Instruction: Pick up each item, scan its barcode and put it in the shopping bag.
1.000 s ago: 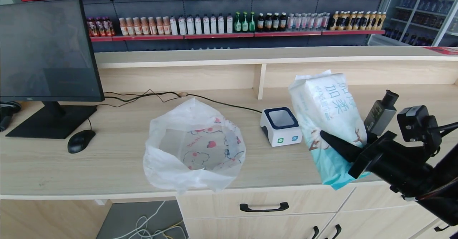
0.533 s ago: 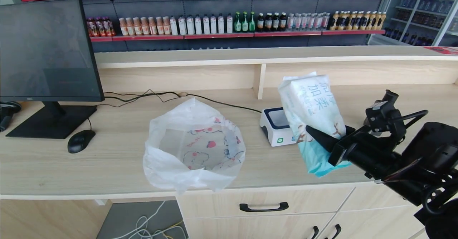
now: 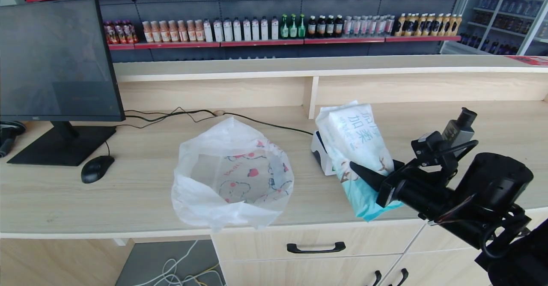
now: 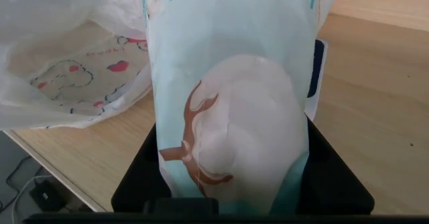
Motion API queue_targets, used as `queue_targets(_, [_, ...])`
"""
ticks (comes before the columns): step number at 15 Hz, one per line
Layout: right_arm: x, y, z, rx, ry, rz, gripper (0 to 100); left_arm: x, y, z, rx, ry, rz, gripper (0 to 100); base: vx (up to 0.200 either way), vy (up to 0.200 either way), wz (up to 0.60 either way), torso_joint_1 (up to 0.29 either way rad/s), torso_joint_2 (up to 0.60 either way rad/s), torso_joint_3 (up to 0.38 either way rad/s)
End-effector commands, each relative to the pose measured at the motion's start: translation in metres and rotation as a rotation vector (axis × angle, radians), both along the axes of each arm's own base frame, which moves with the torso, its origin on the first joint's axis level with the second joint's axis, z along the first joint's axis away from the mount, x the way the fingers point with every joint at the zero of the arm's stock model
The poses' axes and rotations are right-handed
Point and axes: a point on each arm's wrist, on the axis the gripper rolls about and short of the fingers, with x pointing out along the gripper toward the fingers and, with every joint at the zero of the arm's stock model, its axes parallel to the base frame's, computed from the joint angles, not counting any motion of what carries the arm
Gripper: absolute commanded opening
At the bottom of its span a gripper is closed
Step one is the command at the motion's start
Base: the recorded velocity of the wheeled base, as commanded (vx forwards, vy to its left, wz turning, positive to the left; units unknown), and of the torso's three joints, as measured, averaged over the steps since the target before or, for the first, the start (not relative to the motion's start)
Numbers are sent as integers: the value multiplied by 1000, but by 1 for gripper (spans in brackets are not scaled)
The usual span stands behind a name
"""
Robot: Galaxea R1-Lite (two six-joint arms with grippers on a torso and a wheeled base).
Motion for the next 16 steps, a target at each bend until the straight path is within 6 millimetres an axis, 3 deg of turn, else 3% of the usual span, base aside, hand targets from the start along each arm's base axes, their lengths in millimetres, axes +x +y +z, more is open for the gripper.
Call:
queue_targets(1, [5,5,-7,-9,17,12,0,0,0,0,0,0,0,100,0,0,0,0,0,0])
queue_targets(12, [21,6,-23,-22,57,-6,0,0,0,0,0,0,1,100,0,0,0,0,0,0])
queue_targets(16, [26,7,-21,17,62,-97,0,0,0,0,0,0,0,100,0,0,0,0,0,0])
